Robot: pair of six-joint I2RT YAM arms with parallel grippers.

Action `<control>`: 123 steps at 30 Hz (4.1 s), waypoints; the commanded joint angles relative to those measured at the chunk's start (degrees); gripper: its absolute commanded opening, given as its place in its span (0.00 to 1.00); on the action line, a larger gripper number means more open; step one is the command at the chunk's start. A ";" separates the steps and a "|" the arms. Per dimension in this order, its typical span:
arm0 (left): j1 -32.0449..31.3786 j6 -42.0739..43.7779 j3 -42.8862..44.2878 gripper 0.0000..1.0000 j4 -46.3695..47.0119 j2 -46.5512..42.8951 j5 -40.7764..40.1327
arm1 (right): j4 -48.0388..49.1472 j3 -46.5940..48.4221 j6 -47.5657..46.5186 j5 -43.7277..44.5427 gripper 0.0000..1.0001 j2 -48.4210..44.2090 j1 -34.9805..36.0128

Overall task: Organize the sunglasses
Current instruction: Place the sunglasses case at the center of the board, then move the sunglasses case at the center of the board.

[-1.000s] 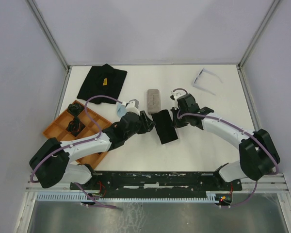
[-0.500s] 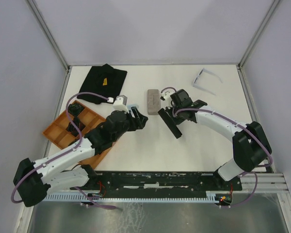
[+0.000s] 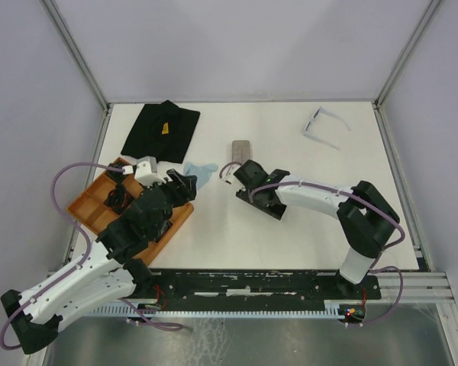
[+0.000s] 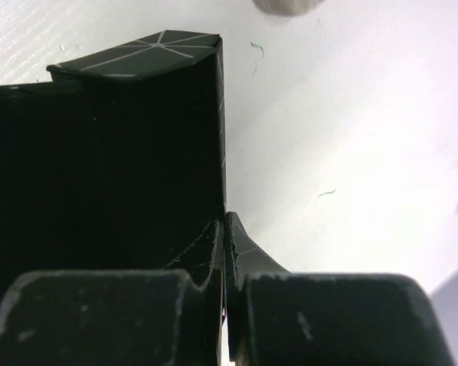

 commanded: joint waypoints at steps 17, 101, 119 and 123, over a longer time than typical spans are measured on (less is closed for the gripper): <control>0.24 0.54 -3.30 0.72 -2.27 -4.22 -5.83 | 12.79 -2.04 -9.44 20.56 0.71 3.87 12.17; 1.55 4.43 -1.24 0.72 7.54 15.72 8.13 | 19.47 1.08 44.31 2.35 0.00 8.95 -15.60; 6.15 5.96 2.02 0.74 6.80 21.15 11.15 | 20.23 -6.27 39.49 -2.66 0.51 -7.43 -16.14; 8.40 6.46 3.98 0.74 5.60 26.31 11.14 | 18.52 -9.66 40.60 -1.22 0.52 -13.92 -16.64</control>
